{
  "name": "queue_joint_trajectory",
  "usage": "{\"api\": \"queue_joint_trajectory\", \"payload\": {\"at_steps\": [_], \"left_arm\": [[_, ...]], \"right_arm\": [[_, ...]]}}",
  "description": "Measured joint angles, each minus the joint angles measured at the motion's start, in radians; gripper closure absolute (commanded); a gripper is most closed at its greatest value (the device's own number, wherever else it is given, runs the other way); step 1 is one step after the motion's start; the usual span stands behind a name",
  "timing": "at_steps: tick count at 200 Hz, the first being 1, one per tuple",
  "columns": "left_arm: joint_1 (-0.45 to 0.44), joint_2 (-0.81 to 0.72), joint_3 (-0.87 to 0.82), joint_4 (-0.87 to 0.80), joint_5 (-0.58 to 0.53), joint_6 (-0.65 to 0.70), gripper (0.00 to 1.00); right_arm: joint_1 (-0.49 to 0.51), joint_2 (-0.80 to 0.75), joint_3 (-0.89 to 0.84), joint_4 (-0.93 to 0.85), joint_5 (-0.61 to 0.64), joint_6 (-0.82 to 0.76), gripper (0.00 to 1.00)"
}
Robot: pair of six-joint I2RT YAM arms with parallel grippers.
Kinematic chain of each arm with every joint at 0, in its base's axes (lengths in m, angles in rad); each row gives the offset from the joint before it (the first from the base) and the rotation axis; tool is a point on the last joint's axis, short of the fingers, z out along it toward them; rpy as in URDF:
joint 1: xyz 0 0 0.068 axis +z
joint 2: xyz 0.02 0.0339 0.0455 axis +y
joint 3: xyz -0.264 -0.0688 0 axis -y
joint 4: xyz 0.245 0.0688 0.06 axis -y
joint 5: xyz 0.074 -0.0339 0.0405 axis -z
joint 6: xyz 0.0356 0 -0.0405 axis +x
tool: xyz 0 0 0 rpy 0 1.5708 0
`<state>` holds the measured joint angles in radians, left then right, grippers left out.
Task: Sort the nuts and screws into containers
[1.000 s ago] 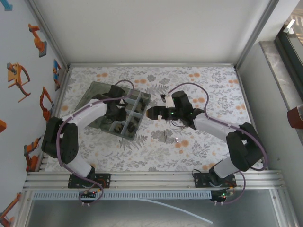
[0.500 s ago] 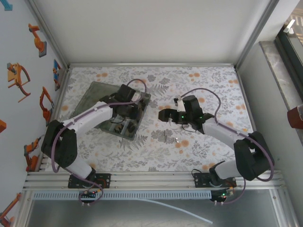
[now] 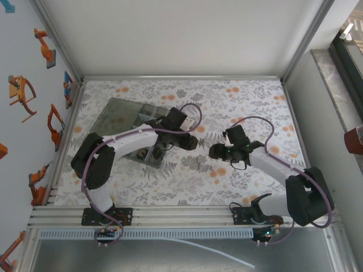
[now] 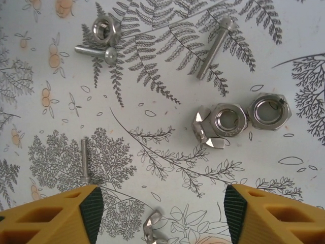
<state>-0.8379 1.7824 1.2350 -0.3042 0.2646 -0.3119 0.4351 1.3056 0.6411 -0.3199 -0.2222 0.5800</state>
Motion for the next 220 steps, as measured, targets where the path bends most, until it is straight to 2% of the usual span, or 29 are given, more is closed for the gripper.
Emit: {"api": "queue_joint_trajectory", "payload": {"at_steps": [30, 54, 101, 112, 117, 122, 128, 201, 220], "left_arm": [[0.001, -0.013, -0.014, 0.024, 0.011, -0.002, 0.47], [-0.001, -0.045, -0.054, 0.027, 0.028, 0.009, 0.45], [-0.002, -0.130, -0.153, 0.013, 0.046, 0.033, 0.39], [-0.002, -0.146, -0.166, 0.012, 0.049, 0.044, 0.26], [-0.002, -0.152, -0.170, 0.010, 0.050, 0.041, 0.16], [-0.002, -0.159, -0.174, 0.010, 0.050, 0.045, 0.00], [-0.002, -0.165, -0.178, 0.010, 0.051, 0.053, 0.03], [-0.002, -0.183, -0.181, 0.004, 0.049, 0.066, 0.03], [-0.002, -0.183, -0.181, 0.004, 0.049, 0.066, 0.03]], "right_arm": [[0.000, 0.045, 0.000, 0.004, 0.003, 0.000, 0.44], [0.008, 0.066, 0.000, 0.009, -0.003, 0.007, 0.45], [0.117, 0.066, 0.000, 0.013, -0.003, 0.034, 0.54], [0.131, 0.066, 0.000, 0.010, 0.000, 0.039, 0.54], [0.137, 0.066, 0.000, 0.009, 0.004, 0.041, 0.54], [0.142, 0.066, 0.000, 0.008, 0.006, 0.042, 0.55], [0.147, 0.066, 0.000, 0.005, 0.008, 0.043, 0.55], [0.185, 0.115, 0.005, -0.034, 0.045, 0.053, 0.66], [0.188, 0.119, 0.006, -0.037, 0.056, 0.052, 0.74]]}}
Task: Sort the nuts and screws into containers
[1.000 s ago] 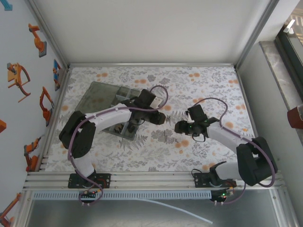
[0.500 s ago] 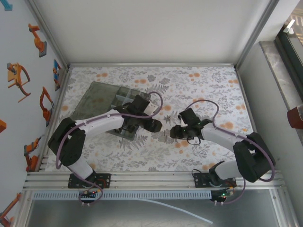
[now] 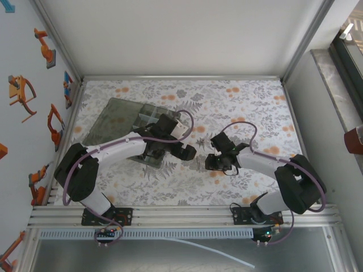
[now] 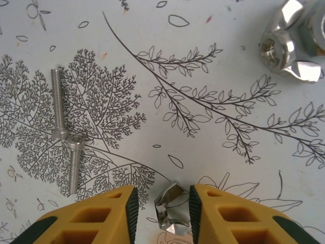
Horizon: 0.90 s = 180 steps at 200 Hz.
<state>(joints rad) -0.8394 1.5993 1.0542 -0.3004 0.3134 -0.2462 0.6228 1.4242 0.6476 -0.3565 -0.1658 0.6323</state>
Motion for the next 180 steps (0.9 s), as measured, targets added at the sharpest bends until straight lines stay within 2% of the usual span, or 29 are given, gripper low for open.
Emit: {"api": "queue_joint_trajectory", "payload": {"at_steps": [63, 99, 180], "left_arm": [[0.000, 0.000, -0.001, 0.000, -0.009, 0.000, 0.03], [0.000, 0.000, -0.001, 0.000, -0.015, 0.000, 0.03], [0.000, 0.000, -0.001, -0.001, -0.051, 0.000, 0.03]], "right_arm": [[0.011, 0.011, 0.015, -0.022, 0.021, 0.003, 0.75], [0.030, 0.024, 0.029, -0.038, 0.029, 0.000, 0.84], [0.038, 0.039, 0.061, -0.068, 0.029, -0.003, 0.89]]}}
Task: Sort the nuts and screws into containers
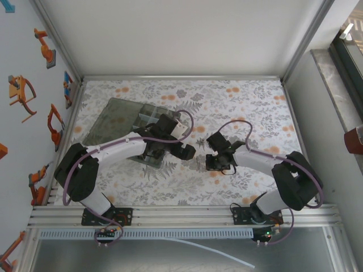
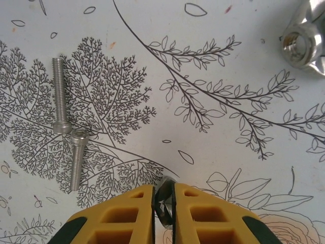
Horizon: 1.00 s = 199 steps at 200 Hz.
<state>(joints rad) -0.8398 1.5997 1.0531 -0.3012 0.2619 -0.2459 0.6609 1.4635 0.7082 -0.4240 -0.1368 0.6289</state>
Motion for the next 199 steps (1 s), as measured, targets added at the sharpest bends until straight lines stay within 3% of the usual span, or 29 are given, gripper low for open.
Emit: {"api": "queue_joint_trajectory", "payload": {"at_steps": [51, 88, 199], "left_arm": [[0.003, -0.026, -0.006, -0.014, -0.066, 0.001, 0.03], [0.044, -0.143, -0.059, -0.026, -0.143, -0.029, 0.03], [0.281, -0.627, -0.265, -0.266, -0.423, -0.236, 0.03]], "right_arm": [[0.000, 0.031, 0.109, -0.018, 0.000, -0.040, 0.89], [-0.005, 0.089, 0.220, -0.010, -0.029, -0.101, 0.89], [0.050, 0.579, 0.890, 0.131, -0.348, -0.158, 0.89]]}}
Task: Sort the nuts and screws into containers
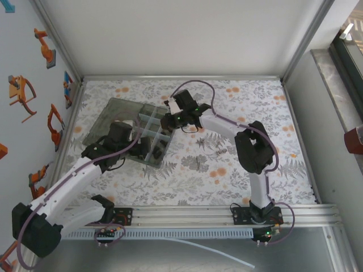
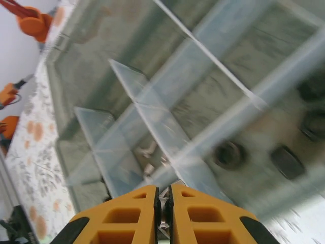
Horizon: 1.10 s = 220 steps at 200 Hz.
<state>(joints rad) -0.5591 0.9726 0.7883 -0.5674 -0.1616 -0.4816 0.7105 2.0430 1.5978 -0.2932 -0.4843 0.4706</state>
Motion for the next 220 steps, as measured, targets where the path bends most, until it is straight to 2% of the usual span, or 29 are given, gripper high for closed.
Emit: {"api": "queue_joint_trajectory", "payload": {"at_steps": [32, 87, 125, 162, 194, 220], "left_arm": [[0.072, -0.113, -0.012, -0.049, 0.015, -0.043, 0.03], [0.087, -0.171, -0.033, -0.095, 0.041, -0.055, 0.03], [0.090, -0.168, -0.046, -0.094, 0.058, -0.055, 0.03], [0.090, -0.138, -0.046, -0.069, 0.101, -0.053, 0.03], [0.090, -0.116, -0.046, -0.032, 0.150, -0.038, 0.03], [0.089, -0.086, -0.046, 0.042, 0.248, -0.008, 0.03]], "right_arm": [[0.052, 0.116, 0.131, 0.041, -0.043, 0.014, 0.89], [0.103, 0.205, 0.162, 0.074, -0.054, 0.055, 0.89], [0.104, 0.210, 0.162, 0.073, -0.046, 0.055, 0.84], [0.104, 0.210, 0.162, 0.058, -0.023, 0.034, 0.73], [0.104, 0.196, 0.161, 0.043, -0.009, 0.021, 0.73], [0.101, 0.120, 0.117, 0.042, 0.019, 0.000, 0.73]]}}
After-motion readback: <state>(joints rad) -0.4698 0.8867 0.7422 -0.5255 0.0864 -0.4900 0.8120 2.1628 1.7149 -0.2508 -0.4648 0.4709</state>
